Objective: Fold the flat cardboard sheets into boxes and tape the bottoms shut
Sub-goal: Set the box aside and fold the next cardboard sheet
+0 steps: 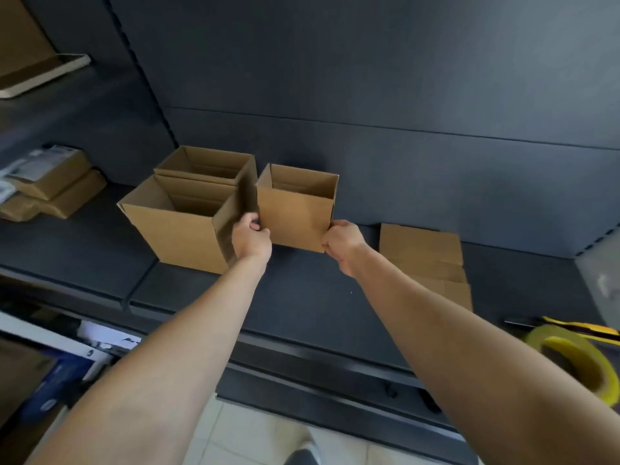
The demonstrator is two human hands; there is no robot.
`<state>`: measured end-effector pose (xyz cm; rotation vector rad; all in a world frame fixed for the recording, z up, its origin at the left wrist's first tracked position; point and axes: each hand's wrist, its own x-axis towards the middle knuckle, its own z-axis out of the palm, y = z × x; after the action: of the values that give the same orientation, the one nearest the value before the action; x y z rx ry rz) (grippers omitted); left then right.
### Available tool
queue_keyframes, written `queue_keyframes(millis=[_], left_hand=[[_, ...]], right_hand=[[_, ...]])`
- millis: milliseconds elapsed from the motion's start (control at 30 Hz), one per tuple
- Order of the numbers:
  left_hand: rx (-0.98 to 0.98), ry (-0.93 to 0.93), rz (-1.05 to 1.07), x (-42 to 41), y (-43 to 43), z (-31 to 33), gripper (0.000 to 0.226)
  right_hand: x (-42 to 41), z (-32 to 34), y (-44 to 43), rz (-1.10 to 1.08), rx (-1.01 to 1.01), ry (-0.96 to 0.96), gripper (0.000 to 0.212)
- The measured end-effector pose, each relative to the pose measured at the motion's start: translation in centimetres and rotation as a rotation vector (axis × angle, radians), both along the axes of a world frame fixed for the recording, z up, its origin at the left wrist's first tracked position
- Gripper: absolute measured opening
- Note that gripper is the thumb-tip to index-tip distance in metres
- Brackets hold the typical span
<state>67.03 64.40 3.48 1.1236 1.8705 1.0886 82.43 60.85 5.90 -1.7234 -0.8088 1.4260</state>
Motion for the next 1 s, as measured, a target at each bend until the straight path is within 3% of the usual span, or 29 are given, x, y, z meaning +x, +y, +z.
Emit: queue_keyframes(millis=[133, 467, 633, 733, 833, 933, 1000], left_hand=[[-0.065, -0.029, -0.055, -0.8, 2.1, -2.1, 0.041], [-0.163, -0.16, -0.156, -0.3, 3.5, -3.3, 0.053], [-0.186, -0.148, -0.156, -0.4, 2.6, -2.6, 0.042], [-0.205, -0.14, -0.237, 1.7, 1.0, -1.4, 0.028], [-0.264, -0.137, -0.385, 5.3, -0.8, -0.1, 0.021], [-0.364, -0.084, -0.527, 9.2, -2.9, 0.5, 0.019], [-0.425, -0.05, -0.563, 11.4, -4.5, 0.1, 0.028]], right_hand=[[-1.6, -1.8, 2.1, 0.008, -0.029, -0.038, 0.04], [-3.4, -4.0, 5.7, 0.113, 0.009, -0.025, 0.058], [-0.9, -3.8, 5.1, 0.048, 0.015, -0.043, 0.032], [2.8, -3.7, 3.4, -0.121, 0.044, -0.178, 0.043], [7.9, -3.0, 0.6, -0.243, 0.015, -0.348, 0.035], [12.8, -2.0, -2.8, -0.226, -0.138, -0.492, 0.023], [15.7, -2.5, -4.6, -0.203, -0.208, -0.548, 0.03]])
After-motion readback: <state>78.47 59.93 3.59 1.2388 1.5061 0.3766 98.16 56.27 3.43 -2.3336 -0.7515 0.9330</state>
